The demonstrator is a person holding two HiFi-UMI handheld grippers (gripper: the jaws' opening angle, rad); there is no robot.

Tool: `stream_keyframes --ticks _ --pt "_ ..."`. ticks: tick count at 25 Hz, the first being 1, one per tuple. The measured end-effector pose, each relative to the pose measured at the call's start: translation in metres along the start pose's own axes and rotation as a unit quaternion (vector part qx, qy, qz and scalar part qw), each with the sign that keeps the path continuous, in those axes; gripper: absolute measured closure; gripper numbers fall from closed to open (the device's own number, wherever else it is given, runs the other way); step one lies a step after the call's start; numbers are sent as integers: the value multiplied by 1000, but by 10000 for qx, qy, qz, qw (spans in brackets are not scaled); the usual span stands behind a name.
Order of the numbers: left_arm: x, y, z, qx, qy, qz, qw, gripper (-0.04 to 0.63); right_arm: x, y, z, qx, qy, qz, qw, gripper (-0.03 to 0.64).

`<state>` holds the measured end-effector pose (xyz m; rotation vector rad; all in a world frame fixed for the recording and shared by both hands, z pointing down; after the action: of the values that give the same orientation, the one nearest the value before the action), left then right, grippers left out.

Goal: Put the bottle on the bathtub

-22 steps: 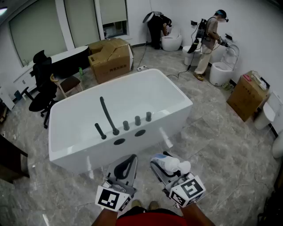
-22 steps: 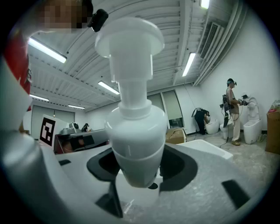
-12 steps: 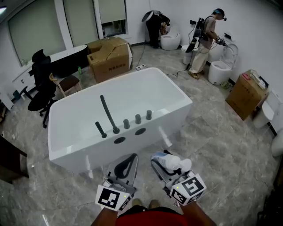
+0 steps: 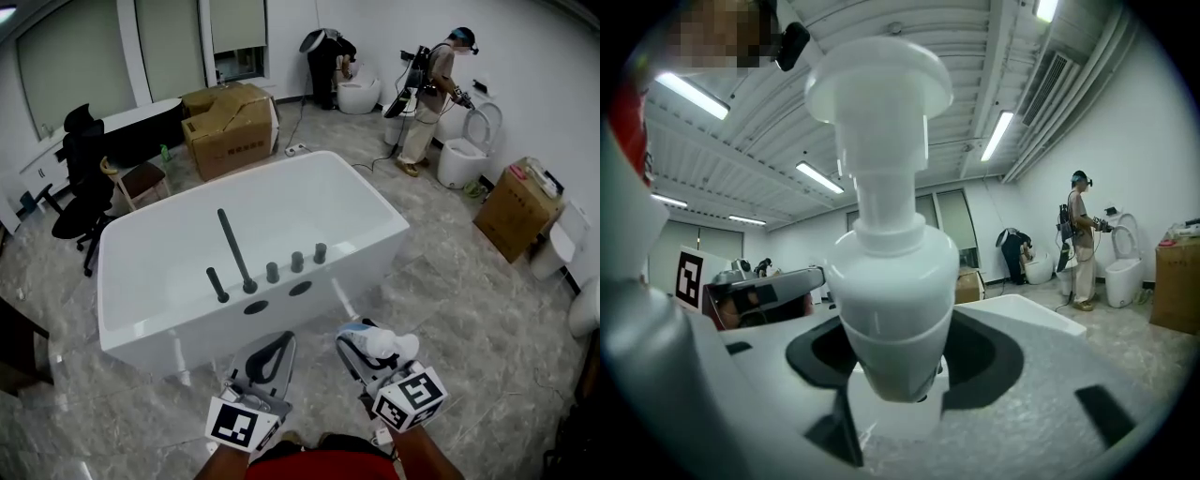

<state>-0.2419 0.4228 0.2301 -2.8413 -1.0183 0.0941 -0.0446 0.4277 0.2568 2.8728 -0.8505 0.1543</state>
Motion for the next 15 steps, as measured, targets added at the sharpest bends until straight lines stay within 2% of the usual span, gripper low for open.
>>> stream_keyframes --ticks 4,9,15 --pt "-22 11 -8 128 -11 14 9999 584 7 15 1 -3 -91 -158 9998 373" --pt "-47 25 -14 61 -111 12 9999 584 19 35 2 -74 -112 -330 9994 373" --pt "-64 76 -32 -53 -14 32 10000 584 69 63 -2 -28 -177 -405 9990 373"
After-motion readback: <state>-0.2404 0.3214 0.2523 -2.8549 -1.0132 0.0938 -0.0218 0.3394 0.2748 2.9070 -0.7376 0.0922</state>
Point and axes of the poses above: the fingertips, and each gripper's own axes: y forward along the fingers, x to its right, z out of its top, the point moved 8 cm from there along -y, backward along the fingers, and after that the axes turned 3 degrees about z, right-handed, at the moved point
